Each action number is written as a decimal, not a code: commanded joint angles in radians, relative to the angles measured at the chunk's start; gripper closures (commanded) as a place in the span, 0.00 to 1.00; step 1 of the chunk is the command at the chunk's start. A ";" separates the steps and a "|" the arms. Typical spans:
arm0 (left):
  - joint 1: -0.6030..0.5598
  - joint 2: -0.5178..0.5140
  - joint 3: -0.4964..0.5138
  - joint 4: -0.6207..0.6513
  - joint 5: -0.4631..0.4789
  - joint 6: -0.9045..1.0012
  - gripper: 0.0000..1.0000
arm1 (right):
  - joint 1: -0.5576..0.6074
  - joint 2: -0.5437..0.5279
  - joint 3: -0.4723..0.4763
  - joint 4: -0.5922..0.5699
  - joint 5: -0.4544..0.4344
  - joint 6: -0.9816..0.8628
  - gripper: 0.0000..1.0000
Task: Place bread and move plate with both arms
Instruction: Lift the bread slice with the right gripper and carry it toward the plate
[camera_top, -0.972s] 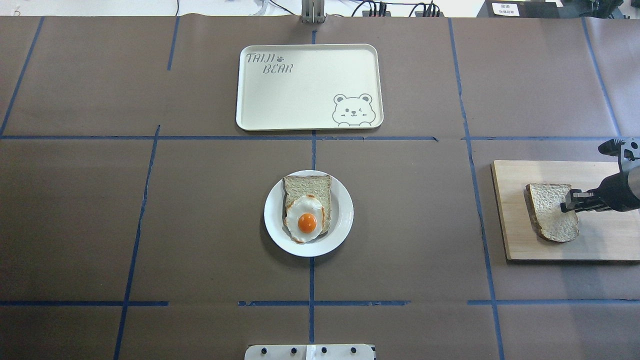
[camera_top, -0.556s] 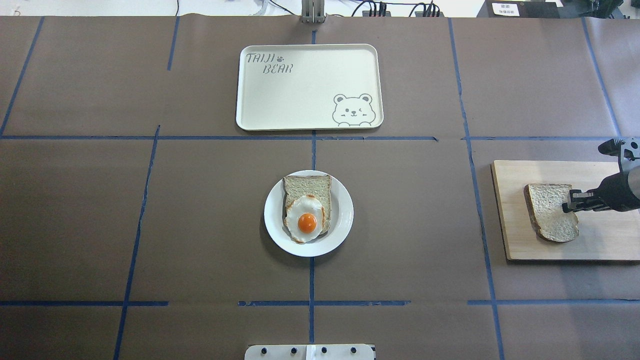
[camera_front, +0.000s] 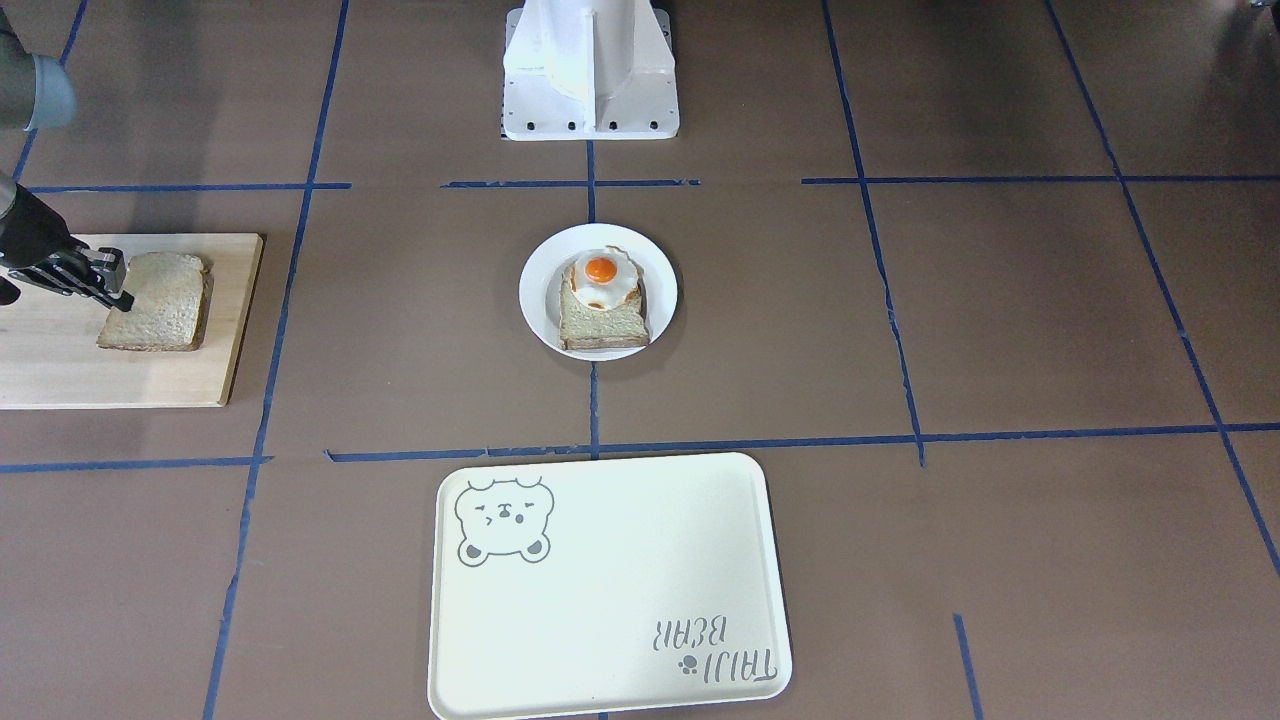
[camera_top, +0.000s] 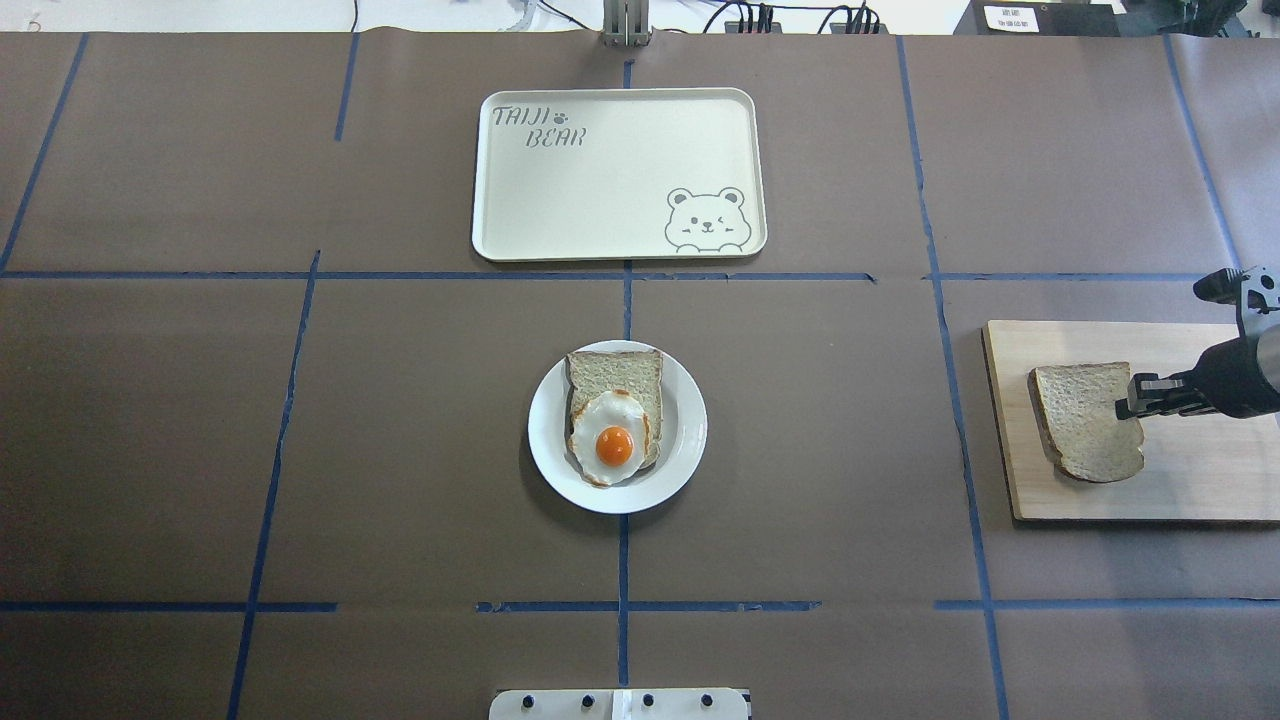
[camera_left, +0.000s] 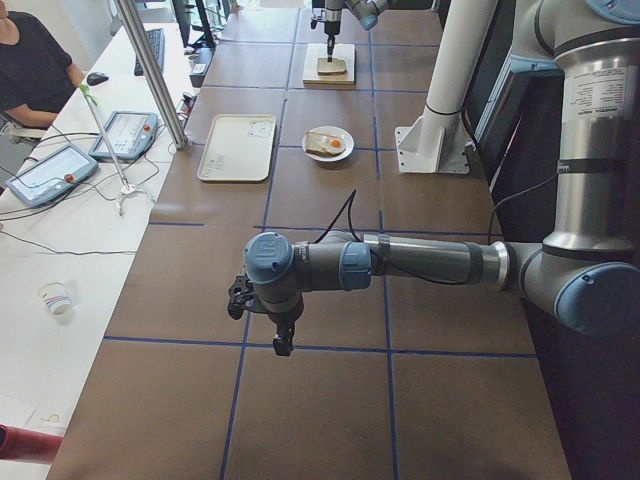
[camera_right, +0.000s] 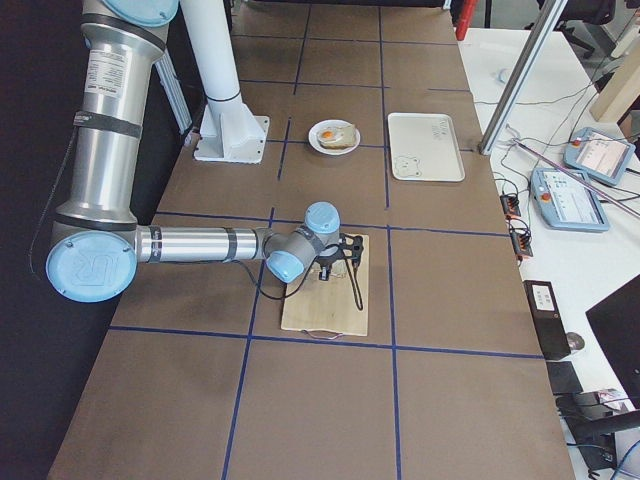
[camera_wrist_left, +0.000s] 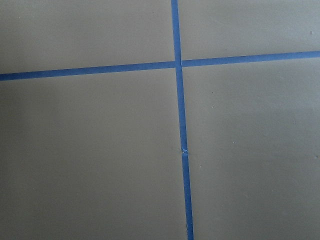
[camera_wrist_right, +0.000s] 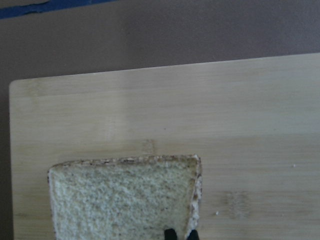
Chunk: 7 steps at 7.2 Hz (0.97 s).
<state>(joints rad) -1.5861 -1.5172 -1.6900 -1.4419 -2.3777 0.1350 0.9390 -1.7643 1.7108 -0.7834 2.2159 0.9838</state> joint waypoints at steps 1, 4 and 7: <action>0.000 0.000 -0.002 0.000 0.000 0.000 0.00 | 0.067 -0.006 0.044 0.007 0.088 0.002 1.00; 0.000 0.000 -0.007 0.000 0.000 0.000 0.00 | 0.211 0.073 0.058 0.004 0.282 0.039 1.00; 0.000 0.002 -0.005 0.000 -0.002 0.000 0.00 | 0.148 0.352 0.062 0.007 0.295 0.360 1.00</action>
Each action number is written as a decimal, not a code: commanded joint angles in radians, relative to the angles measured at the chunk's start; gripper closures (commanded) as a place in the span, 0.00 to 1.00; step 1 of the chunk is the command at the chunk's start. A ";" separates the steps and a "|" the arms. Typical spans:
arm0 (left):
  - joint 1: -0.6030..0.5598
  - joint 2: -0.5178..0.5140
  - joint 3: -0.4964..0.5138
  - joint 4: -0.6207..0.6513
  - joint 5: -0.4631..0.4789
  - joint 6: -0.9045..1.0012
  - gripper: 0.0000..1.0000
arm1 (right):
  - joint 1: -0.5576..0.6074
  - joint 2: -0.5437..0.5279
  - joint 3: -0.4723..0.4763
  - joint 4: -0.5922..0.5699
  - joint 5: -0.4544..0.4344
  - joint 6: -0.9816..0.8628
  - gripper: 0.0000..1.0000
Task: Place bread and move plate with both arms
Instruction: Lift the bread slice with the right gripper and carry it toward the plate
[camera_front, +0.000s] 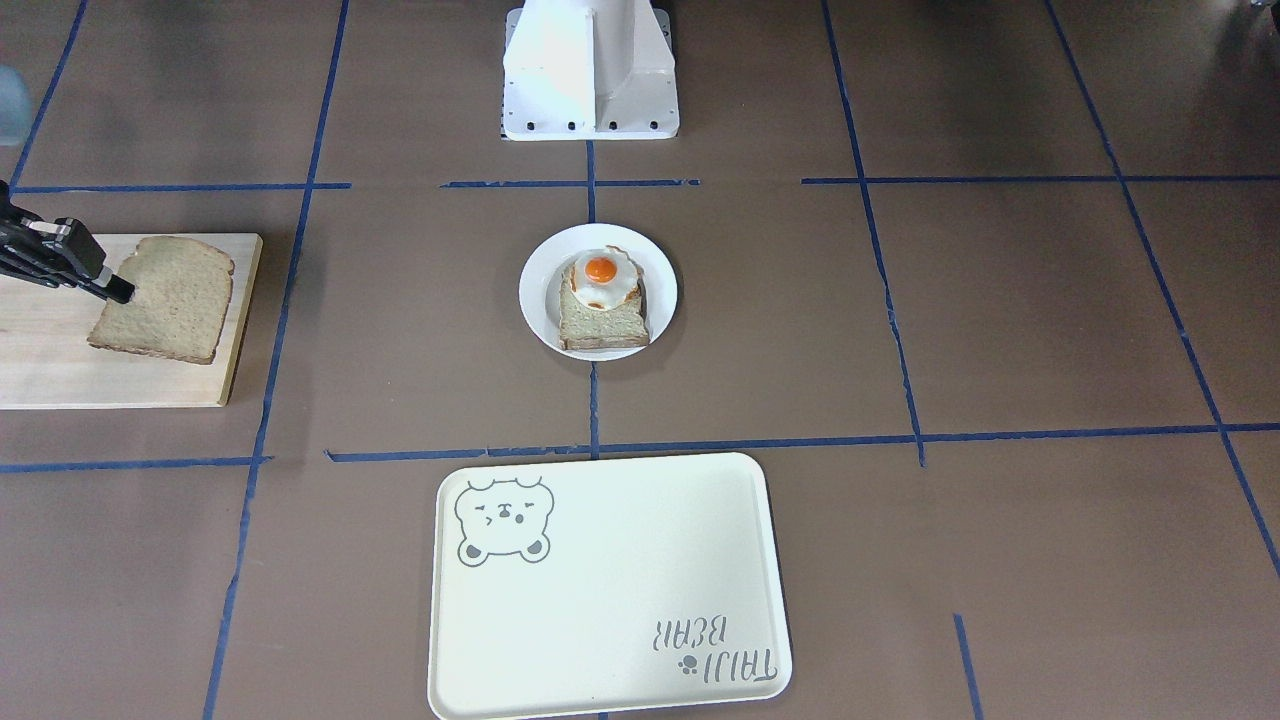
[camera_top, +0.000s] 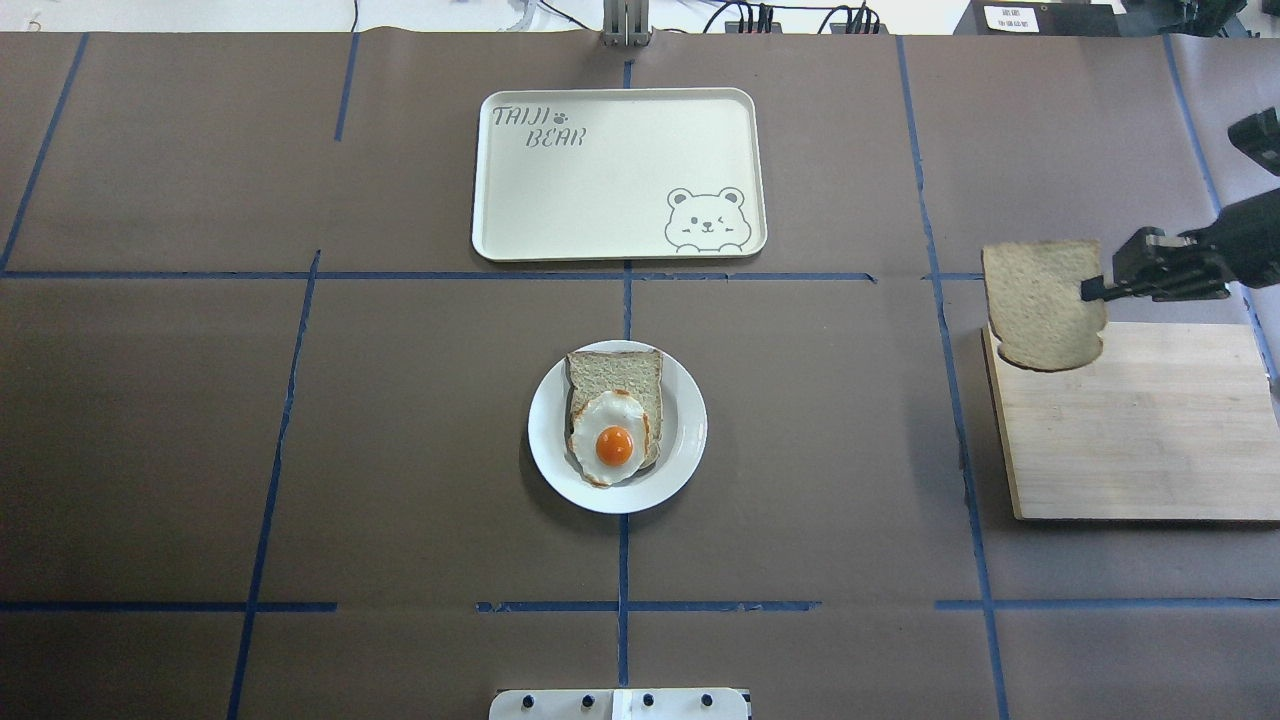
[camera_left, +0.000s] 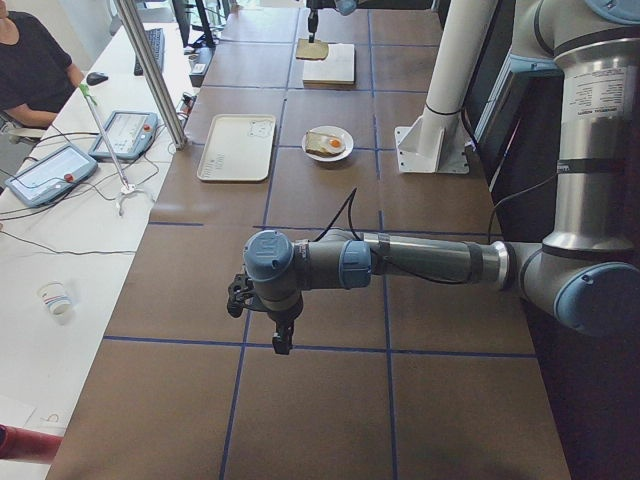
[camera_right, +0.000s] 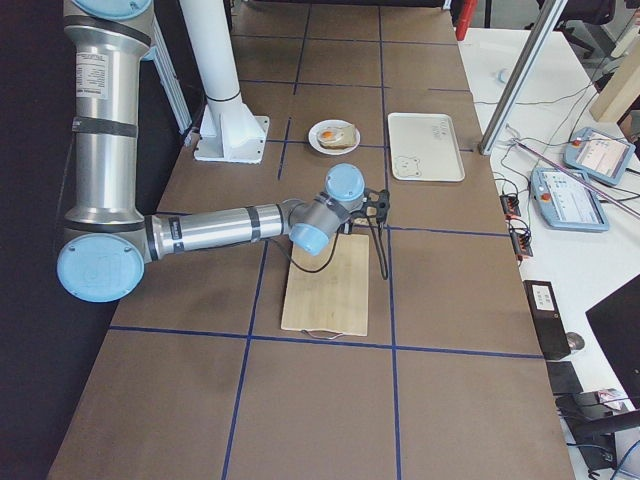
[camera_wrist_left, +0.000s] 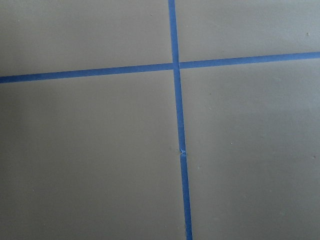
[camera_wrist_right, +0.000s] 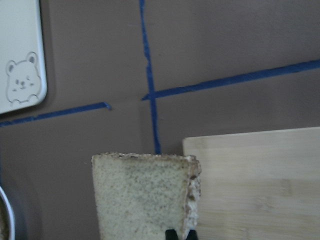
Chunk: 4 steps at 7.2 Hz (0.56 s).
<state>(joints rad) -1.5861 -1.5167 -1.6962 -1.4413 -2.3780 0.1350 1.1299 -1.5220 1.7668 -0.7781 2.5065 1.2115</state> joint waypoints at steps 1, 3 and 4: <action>0.000 0.001 0.003 -0.001 -0.001 0.000 0.00 | -0.117 0.213 0.000 0.003 -0.015 0.240 1.00; 0.000 0.001 0.001 -0.001 -0.001 0.000 0.00 | -0.342 0.336 0.003 0.005 -0.276 0.374 1.00; 0.000 0.001 0.003 -0.001 -0.001 0.000 0.00 | -0.436 0.356 -0.003 0.006 -0.379 0.384 1.00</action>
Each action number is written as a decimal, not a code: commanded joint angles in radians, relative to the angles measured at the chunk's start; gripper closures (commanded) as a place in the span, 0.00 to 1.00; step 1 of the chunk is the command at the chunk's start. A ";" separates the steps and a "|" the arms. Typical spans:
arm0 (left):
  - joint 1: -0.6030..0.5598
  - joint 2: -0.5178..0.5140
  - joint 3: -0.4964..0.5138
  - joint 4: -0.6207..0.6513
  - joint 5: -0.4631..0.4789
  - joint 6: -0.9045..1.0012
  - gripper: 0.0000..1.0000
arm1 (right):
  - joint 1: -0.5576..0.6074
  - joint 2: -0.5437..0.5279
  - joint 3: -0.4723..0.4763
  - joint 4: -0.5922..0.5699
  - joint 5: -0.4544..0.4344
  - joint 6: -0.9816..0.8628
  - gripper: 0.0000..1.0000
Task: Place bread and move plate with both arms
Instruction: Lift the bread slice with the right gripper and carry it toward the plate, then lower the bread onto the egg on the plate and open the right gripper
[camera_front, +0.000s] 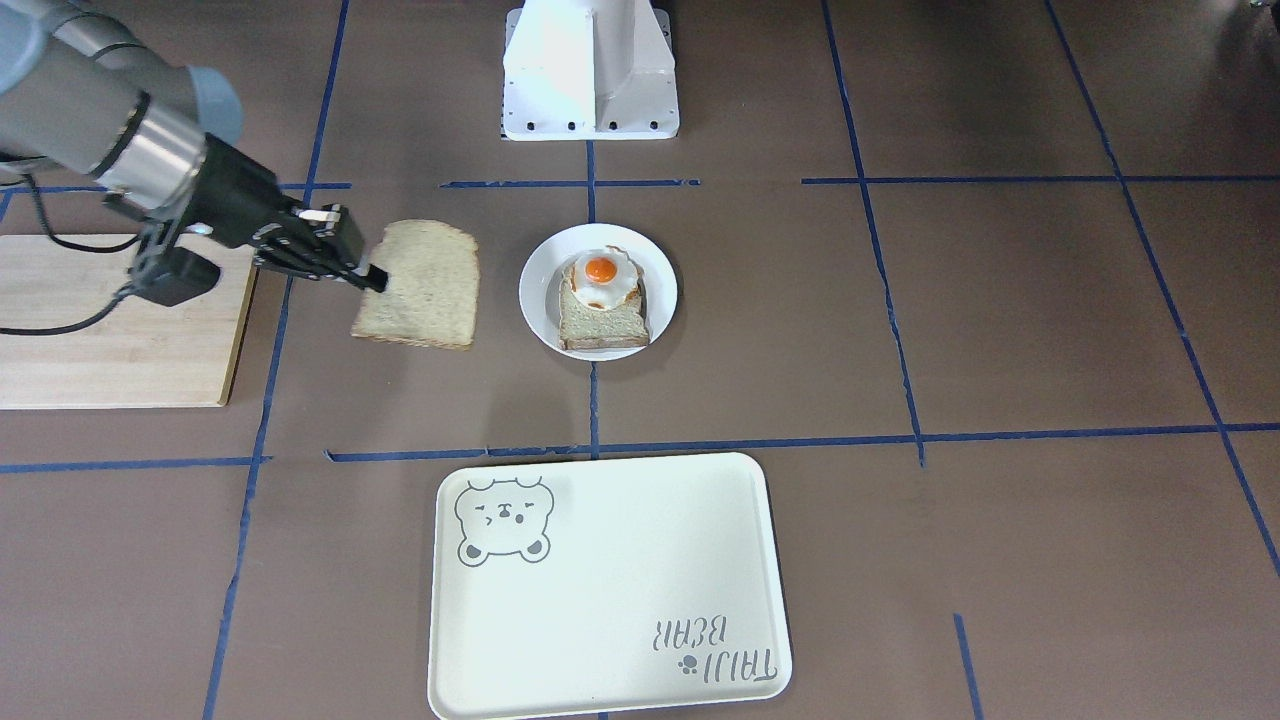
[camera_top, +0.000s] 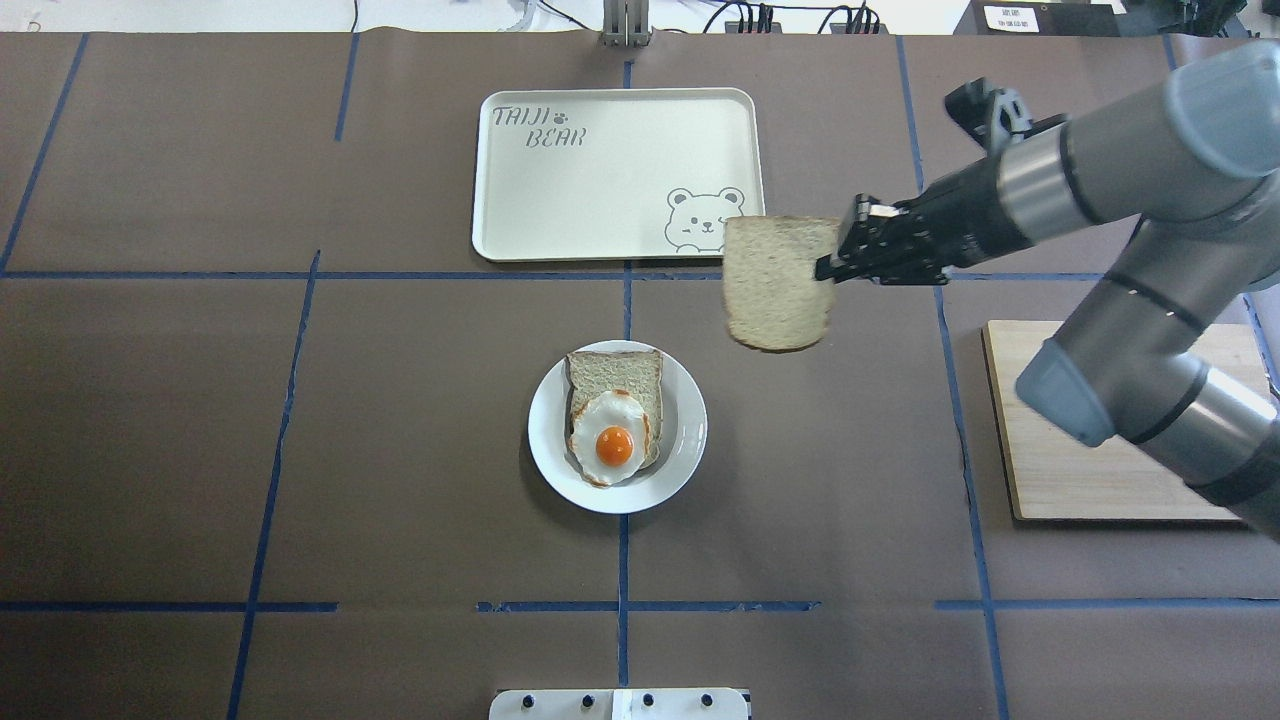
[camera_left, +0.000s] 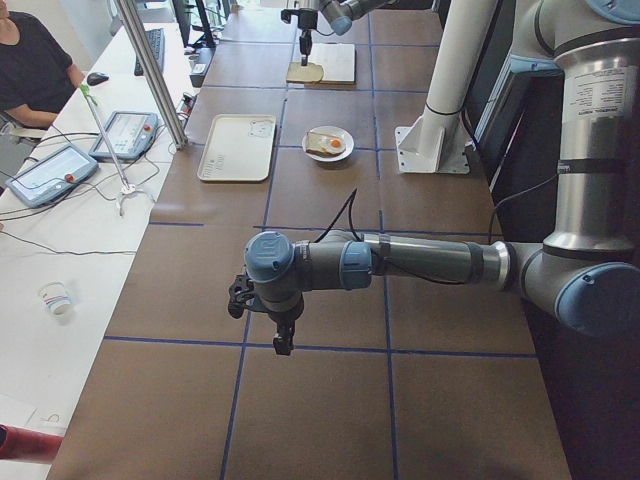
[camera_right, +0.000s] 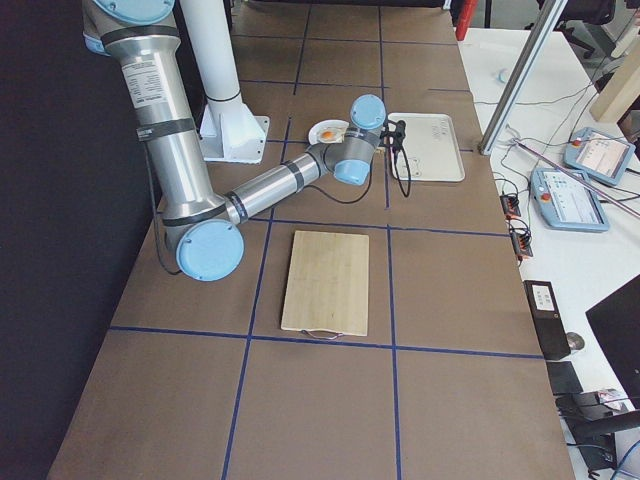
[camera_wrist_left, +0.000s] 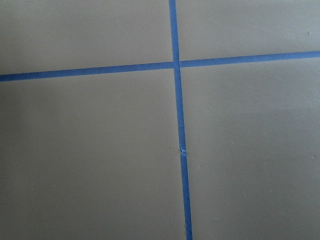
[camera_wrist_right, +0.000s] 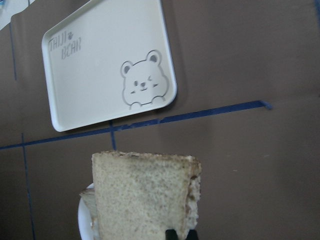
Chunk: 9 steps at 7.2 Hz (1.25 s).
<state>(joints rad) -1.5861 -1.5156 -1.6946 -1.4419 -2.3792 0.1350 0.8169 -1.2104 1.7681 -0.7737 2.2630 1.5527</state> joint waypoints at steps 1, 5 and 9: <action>0.000 -0.001 0.004 0.000 -0.002 0.000 0.00 | -0.195 0.051 -0.007 0.002 -0.210 0.034 1.00; 0.000 -0.002 0.013 0.000 -0.034 -0.002 0.00 | -0.278 0.109 -0.137 0.059 -0.273 -0.080 1.00; 0.000 0.002 -0.002 -0.002 -0.035 -0.055 0.00 | -0.308 0.135 -0.183 0.062 -0.306 -0.082 1.00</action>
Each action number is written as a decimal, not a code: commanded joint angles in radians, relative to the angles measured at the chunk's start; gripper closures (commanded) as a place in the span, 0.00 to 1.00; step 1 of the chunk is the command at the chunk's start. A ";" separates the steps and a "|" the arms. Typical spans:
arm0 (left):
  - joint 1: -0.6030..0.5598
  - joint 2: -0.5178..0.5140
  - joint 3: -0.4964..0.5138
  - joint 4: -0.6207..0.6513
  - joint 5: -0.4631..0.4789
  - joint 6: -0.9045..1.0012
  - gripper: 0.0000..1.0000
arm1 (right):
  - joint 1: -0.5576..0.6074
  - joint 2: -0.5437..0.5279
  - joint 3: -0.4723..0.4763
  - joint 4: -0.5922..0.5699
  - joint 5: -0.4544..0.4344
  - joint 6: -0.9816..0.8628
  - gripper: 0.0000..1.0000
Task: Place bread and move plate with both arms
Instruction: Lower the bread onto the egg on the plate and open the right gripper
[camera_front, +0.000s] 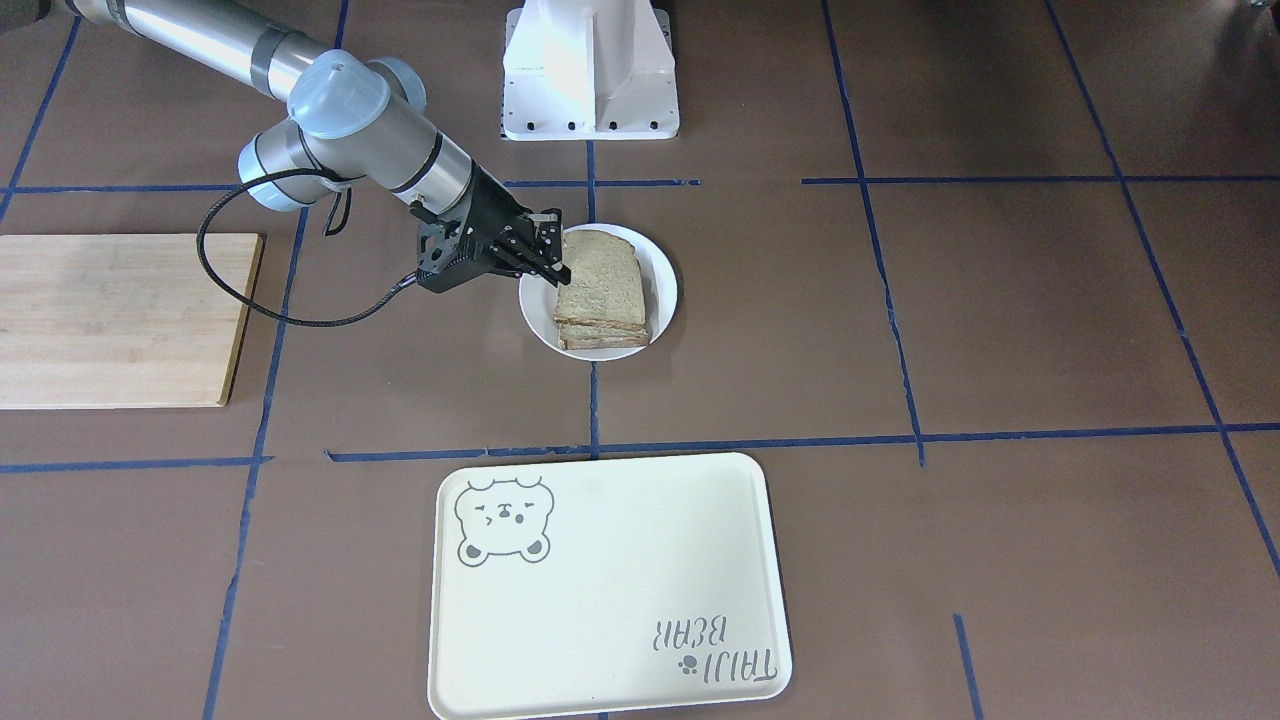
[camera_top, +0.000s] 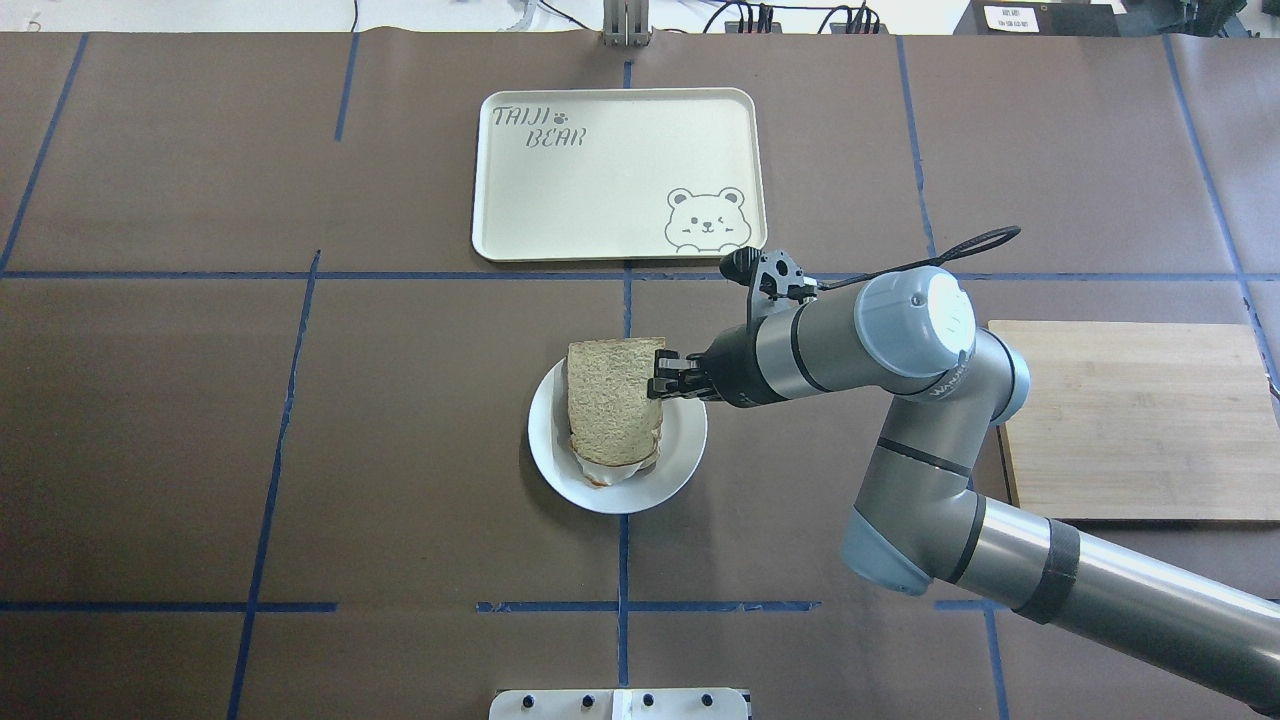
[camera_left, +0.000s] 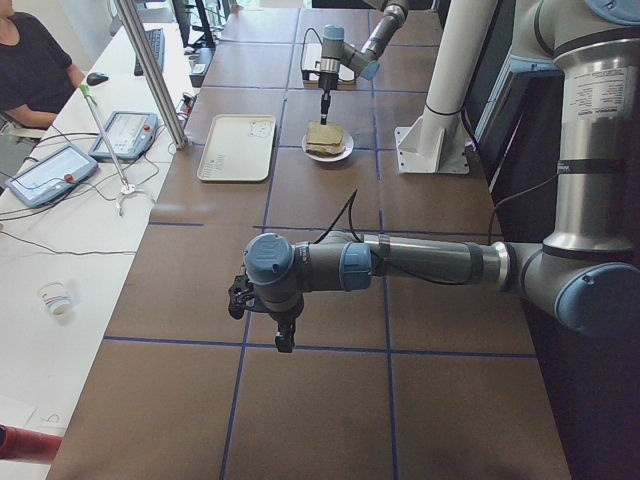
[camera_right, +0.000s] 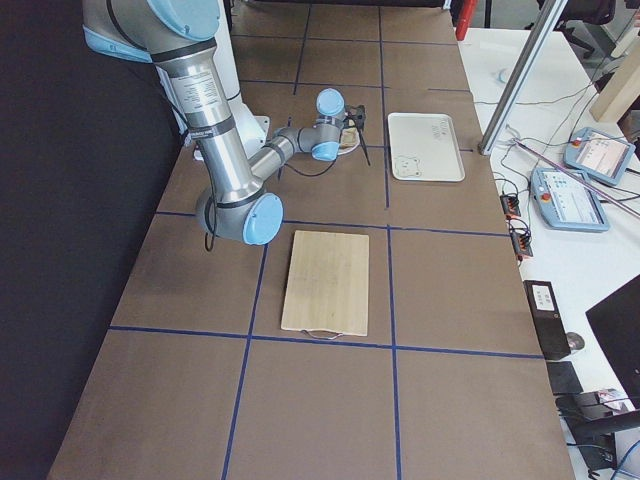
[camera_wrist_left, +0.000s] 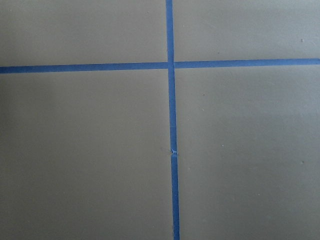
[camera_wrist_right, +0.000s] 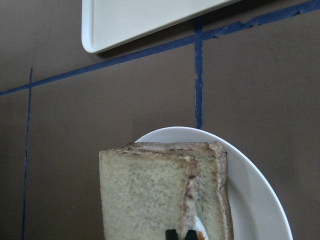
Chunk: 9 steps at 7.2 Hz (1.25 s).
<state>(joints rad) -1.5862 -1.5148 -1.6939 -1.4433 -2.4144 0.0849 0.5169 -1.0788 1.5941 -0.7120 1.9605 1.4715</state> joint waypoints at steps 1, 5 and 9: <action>0.000 0.002 -0.006 0.000 0.000 -0.005 0.00 | -0.011 0.003 -0.023 0.002 -0.006 0.000 1.00; 0.000 -0.001 -0.007 0.000 0.000 -0.007 0.00 | -0.029 -0.001 -0.029 0.006 -0.003 0.001 0.48; 0.003 -0.031 -0.015 -0.002 0.000 -0.014 0.00 | 0.137 -0.009 -0.011 -0.013 0.156 0.007 0.00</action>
<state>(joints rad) -1.5843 -1.5310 -1.7043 -1.4438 -2.4145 0.0756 0.5843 -1.0815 1.5815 -0.7144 2.0381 1.4795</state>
